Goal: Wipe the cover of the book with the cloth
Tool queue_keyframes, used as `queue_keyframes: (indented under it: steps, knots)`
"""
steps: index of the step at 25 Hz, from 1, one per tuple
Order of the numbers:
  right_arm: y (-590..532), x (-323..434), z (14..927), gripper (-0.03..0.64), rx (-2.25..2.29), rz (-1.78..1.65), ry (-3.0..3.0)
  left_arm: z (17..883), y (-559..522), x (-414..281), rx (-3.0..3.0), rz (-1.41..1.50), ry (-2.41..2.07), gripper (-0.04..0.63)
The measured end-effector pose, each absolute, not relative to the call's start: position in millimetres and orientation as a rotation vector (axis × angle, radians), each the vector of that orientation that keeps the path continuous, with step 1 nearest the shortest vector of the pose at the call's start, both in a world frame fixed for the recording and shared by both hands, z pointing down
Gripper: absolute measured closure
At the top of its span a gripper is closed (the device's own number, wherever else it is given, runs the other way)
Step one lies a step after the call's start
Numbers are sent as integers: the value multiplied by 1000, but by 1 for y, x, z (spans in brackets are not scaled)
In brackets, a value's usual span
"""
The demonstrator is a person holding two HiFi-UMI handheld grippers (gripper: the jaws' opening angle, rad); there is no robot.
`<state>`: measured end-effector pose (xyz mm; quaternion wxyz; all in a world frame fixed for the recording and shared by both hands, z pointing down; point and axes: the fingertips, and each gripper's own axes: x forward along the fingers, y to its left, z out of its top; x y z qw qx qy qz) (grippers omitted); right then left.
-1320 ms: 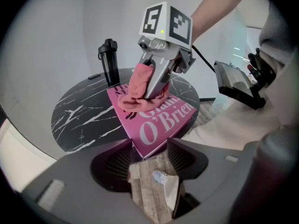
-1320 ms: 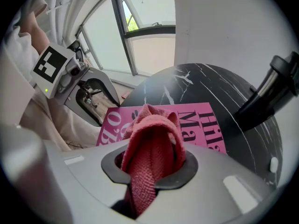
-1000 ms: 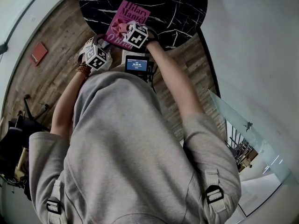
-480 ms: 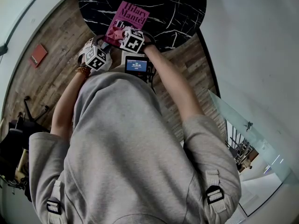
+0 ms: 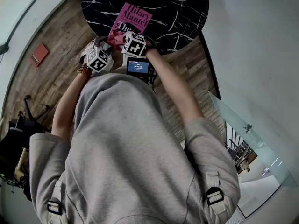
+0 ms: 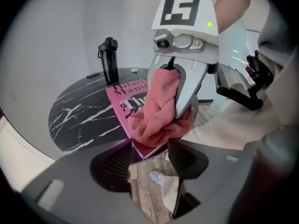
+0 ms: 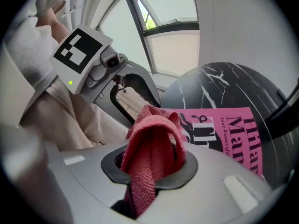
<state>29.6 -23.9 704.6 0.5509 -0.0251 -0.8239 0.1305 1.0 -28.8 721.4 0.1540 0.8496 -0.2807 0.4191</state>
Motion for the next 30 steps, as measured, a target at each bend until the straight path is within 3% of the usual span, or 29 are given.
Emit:
queue_keyframes:
  steps: [5, 15, 30]
  knots:
    - [-37, 27, 693, 512, -148, 393, -1968, 718, -26, 3, 2428, 1171, -783, 362]
    - [-210, 45, 679, 509, 315, 300, -2049, 716, -21, -1, 2421, 1156, -786, 425]
    - [-210, 41, 705, 522, 381, 304, -1958, 720, -22, -1, 2426, 1183, -748, 431]
